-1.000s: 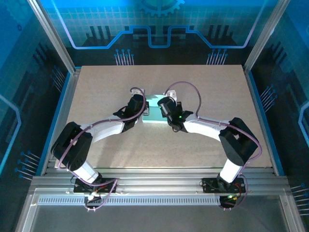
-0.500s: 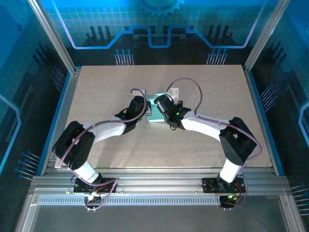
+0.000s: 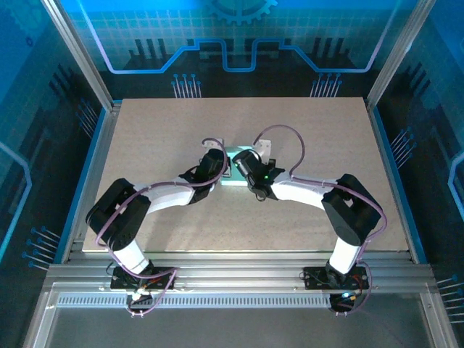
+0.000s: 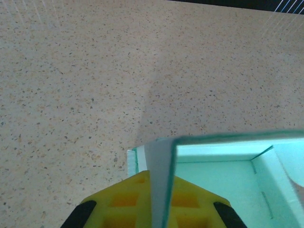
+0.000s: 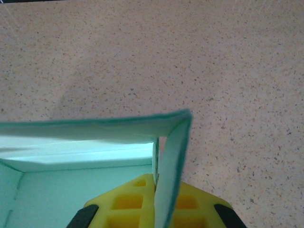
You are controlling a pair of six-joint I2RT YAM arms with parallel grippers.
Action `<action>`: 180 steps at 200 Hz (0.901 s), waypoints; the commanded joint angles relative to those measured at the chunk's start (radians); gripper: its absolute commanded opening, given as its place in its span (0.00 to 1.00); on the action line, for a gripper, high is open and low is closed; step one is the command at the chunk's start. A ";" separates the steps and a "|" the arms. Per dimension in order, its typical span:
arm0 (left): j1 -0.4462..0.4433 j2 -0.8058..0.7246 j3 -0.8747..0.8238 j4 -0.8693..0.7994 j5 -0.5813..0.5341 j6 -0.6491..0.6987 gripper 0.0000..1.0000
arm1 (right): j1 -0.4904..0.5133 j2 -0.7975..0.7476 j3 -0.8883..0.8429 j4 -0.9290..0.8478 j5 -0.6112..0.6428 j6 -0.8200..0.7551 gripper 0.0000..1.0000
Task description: Fold the paper box
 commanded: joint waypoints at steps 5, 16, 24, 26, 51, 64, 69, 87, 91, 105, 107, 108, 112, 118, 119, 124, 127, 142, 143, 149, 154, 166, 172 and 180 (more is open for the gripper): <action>-0.046 0.024 -0.036 0.141 0.025 0.005 0.00 | 0.030 0.000 -0.062 0.142 -0.067 -0.029 0.00; -0.053 0.028 -0.056 0.181 0.014 0.020 0.00 | 0.029 -0.005 -0.086 0.175 -0.075 -0.039 0.00; -0.057 0.032 -0.069 0.206 0.012 0.030 0.00 | 0.029 -0.006 -0.102 0.200 -0.079 -0.045 0.00; -0.057 0.034 -0.073 0.212 0.012 0.032 0.00 | 0.029 -0.007 -0.104 0.203 -0.080 -0.047 0.00; -0.071 0.037 -0.112 0.264 0.003 0.057 0.00 | 0.030 -0.001 -0.136 0.256 -0.085 -0.064 0.00; -0.079 0.039 -0.139 0.302 -0.004 0.073 0.00 | 0.031 -0.001 -0.151 0.280 -0.085 -0.080 0.00; -0.083 0.041 -0.150 0.320 -0.010 0.079 0.00 | 0.034 0.000 -0.158 0.309 -0.083 -0.089 0.00; -0.093 0.045 -0.186 0.383 -0.020 0.107 0.00 | 0.042 -0.003 -0.201 0.371 -0.078 -0.124 0.00; -0.096 0.047 -0.193 0.399 -0.023 0.115 0.00 | 0.043 -0.004 -0.207 0.379 -0.076 -0.129 0.00; -0.105 0.060 -0.216 0.451 -0.033 0.146 0.00 | 0.047 -0.001 -0.222 0.401 -0.064 -0.140 0.00; -0.107 0.061 -0.219 0.457 -0.037 0.150 0.00 | 0.048 -0.002 -0.225 0.405 -0.065 -0.141 0.00; -0.107 0.061 -0.220 0.461 -0.038 0.153 0.00 | 0.049 -0.001 -0.226 0.408 -0.064 -0.143 0.00; -0.113 0.065 -0.227 0.477 -0.045 0.163 0.00 | 0.052 0.000 -0.233 0.420 -0.061 -0.149 0.00; -0.116 0.075 -0.236 0.506 -0.053 0.178 0.00 | 0.059 0.002 -0.244 0.440 -0.057 -0.158 0.00; -0.118 0.076 -0.237 0.511 -0.054 0.180 0.00 | 0.059 0.002 -0.245 0.444 -0.055 -0.159 0.00; -0.121 0.086 -0.245 0.537 -0.062 0.191 0.00 | 0.065 0.004 -0.254 0.459 -0.048 -0.167 0.00; -0.123 0.092 -0.249 0.552 -0.066 0.197 0.00 | 0.069 0.004 -0.259 0.469 -0.045 -0.171 0.00; -0.130 0.123 -0.269 0.616 -0.085 0.216 0.00 | 0.078 0.007 -0.276 0.496 -0.034 -0.178 0.00; -0.131 0.125 -0.271 0.621 -0.086 0.217 0.00 | 0.078 0.008 -0.276 0.498 -0.035 -0.179 0.00; -0.133 0.137 -0.277 0.646 -0.093 0.219 0.00 | 0.081 0.011 -0.281 0.507 -0.039 -0.184 0.00; -0.135 0.146 -0.283 0.663 -0.097 0.220 0.00 | 0.083 0.015 -0.288 0.518 -0.041 -0.189 0.01; -0.139 0.166 -0.294 0.694 -0.097 0.215 0.00 | 0.085 0.021 -0.310 0.566 -0.057 -0.213 0.02; -0.141 0.175 -0.300 0.707 -0.099 0.213 0.00 | 0.084 0.025 -0.323 0.598 -0.066 -0.228 0.02; -0.145 0.187 -0.310 0.730 -0.099 0.214 0.00 | 0.088 0.030 -0.335 0.620 -0.066 -0.232 0.02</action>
